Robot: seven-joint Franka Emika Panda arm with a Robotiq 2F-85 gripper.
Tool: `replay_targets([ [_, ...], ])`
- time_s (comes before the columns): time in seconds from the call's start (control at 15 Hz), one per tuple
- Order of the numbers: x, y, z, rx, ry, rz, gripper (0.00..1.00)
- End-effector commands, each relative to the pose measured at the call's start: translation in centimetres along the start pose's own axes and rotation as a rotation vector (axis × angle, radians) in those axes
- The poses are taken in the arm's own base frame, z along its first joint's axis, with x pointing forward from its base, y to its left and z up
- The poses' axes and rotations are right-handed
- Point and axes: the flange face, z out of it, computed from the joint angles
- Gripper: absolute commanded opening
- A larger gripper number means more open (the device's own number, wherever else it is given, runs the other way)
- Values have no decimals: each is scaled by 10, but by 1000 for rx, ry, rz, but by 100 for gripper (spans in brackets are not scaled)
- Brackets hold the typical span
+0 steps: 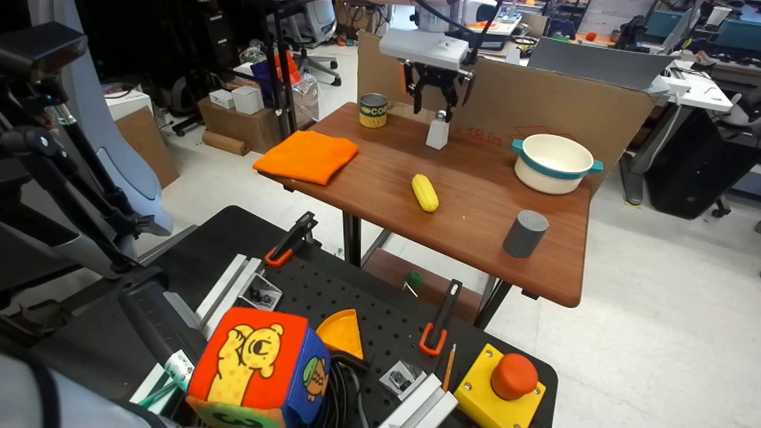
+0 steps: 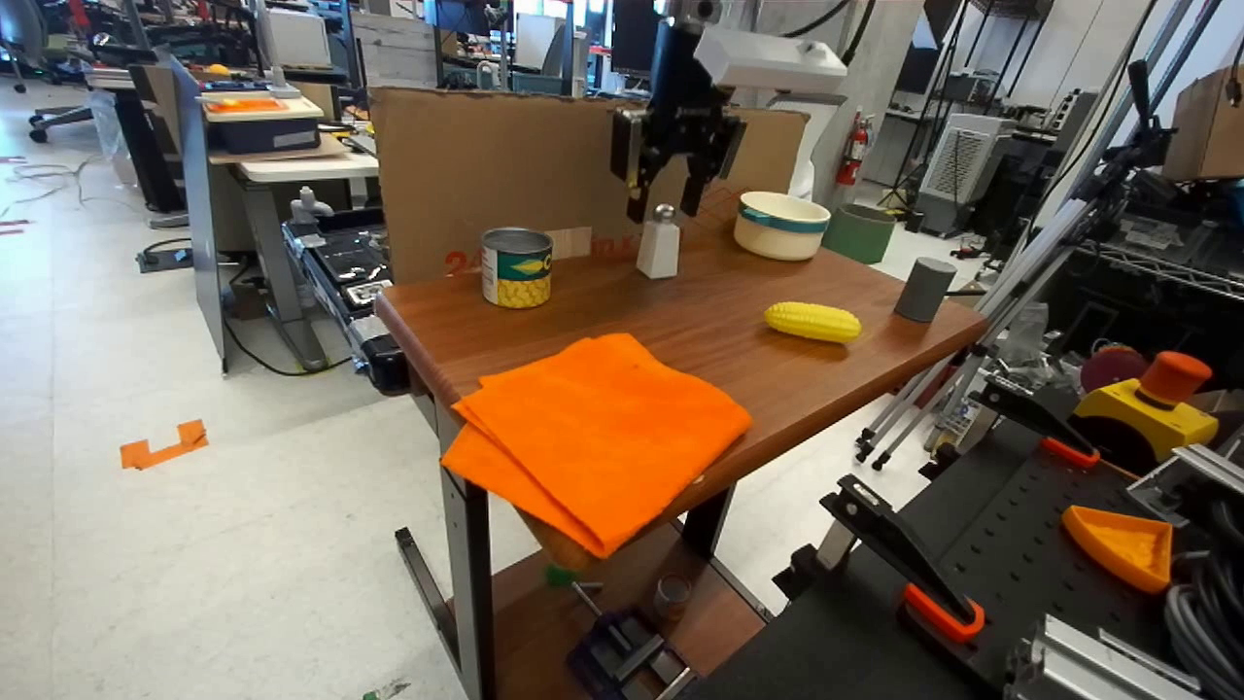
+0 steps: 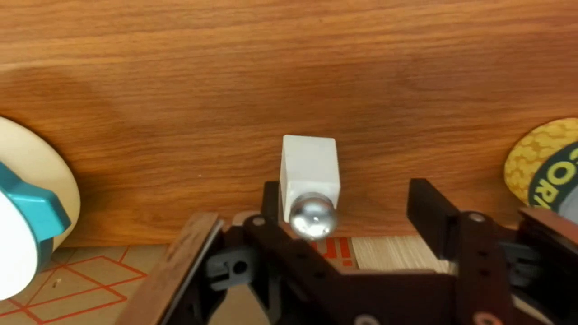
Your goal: Pick up the white salt cellar from the bowl and put it on the table.
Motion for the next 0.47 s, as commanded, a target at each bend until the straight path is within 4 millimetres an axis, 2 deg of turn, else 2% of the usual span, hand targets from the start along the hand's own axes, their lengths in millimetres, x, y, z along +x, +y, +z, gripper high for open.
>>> replay_targets([
  [0.0,-40,17,-66,-53,-30,38,100],
  [0.07,-12,5,-32,-17,-16,16,90],
  [0.2,-26,15,-60,-31,-22,28,100],
  [0.27,-31,18,-67,-32,-21,31,100],
  [0.4,-36,19,-68,-32,-27,33,100],
])
